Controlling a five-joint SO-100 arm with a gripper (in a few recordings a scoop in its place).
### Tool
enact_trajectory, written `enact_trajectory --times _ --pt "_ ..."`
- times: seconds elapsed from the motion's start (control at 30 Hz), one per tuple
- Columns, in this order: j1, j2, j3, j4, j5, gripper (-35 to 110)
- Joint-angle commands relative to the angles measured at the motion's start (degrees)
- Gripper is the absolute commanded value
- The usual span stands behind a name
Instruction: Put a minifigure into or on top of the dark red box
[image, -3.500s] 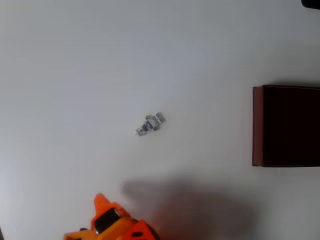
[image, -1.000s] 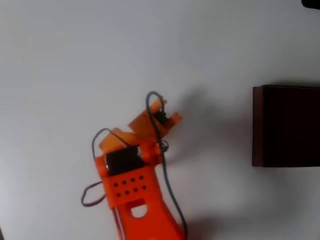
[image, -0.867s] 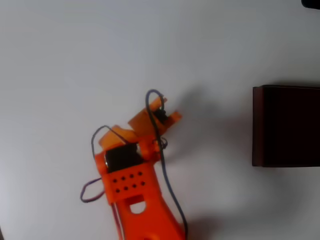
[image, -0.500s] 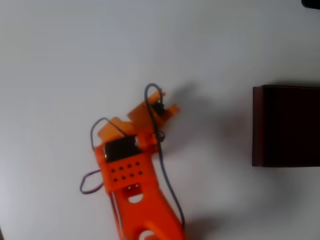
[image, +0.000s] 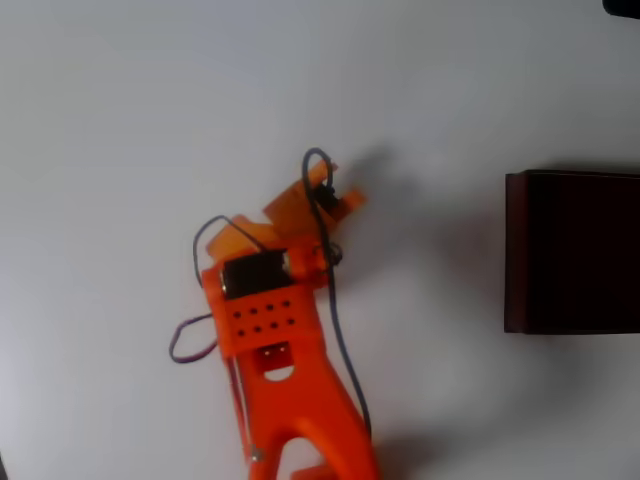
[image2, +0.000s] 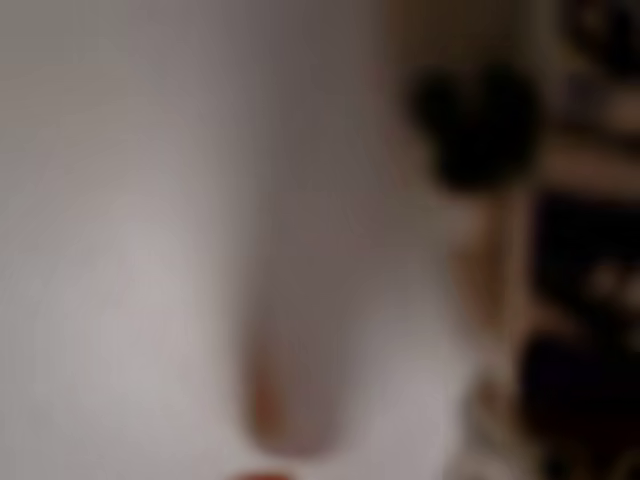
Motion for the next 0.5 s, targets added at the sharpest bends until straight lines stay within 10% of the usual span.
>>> enact_trajectory --times 0.0,0.47 --pt "1.0 -0.2 -1.3 -0.9 -1.3 27" --pt "4.7 -4.3 -4.1 -0.8 -7.0 21"
